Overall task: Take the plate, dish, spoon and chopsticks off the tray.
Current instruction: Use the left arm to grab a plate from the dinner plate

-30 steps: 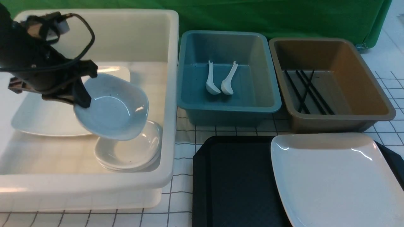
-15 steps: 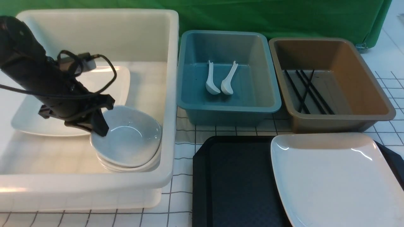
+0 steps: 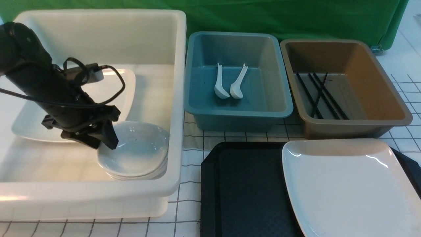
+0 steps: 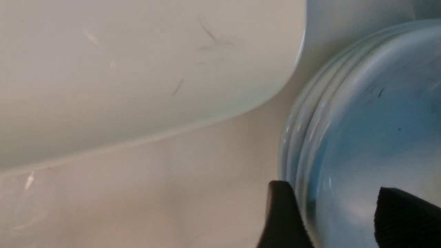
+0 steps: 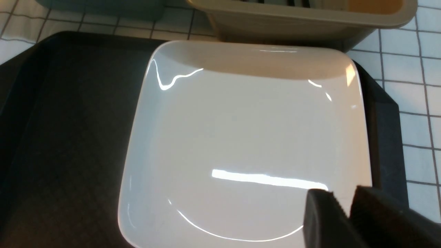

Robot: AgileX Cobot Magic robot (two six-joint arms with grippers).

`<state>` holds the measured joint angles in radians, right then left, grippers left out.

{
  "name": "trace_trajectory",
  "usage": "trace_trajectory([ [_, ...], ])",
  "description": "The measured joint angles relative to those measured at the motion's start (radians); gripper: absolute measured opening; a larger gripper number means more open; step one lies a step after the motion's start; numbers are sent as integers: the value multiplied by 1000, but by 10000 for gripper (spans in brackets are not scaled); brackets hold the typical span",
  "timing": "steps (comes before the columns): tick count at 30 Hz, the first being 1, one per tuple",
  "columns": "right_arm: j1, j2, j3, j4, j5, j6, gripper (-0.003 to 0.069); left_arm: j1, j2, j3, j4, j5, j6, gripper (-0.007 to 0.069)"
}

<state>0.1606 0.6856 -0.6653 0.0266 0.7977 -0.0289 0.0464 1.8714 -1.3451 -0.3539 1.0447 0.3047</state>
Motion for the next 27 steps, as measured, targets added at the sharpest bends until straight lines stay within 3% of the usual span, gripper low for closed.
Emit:
trace_trajectory([
  [6, 0, 0, 0, 0, 0, 0, 148, 0, -20, -82, 12, 75, -46, 503],
  [9, 0, 0, 0, 0, 0, 0, 156, 0, -46, -109, -25, 113, -53, 503],
  [12, 0, 0, 0, 0, 0, -1, 158, 0, -91, -118, -88, 154, -54, 436],
  [16, 0, 0, -1, 0, 7, -52, 146, -43, -163, -125, -188, 161, -77, 234],
  [19, 0, 0, -8, 0, 25, -67, 78, -122, -200, -127, -216, 161, -82, 94],
  [20, 0, -2, -12, 0, 27, -79, 36, -204, -213, -129, -220, 165, -98, 36],
  [27, 0, -93, -20, 0, 54, -77, -1, -574, -149, -129, -175, 31, -305, 1],
])
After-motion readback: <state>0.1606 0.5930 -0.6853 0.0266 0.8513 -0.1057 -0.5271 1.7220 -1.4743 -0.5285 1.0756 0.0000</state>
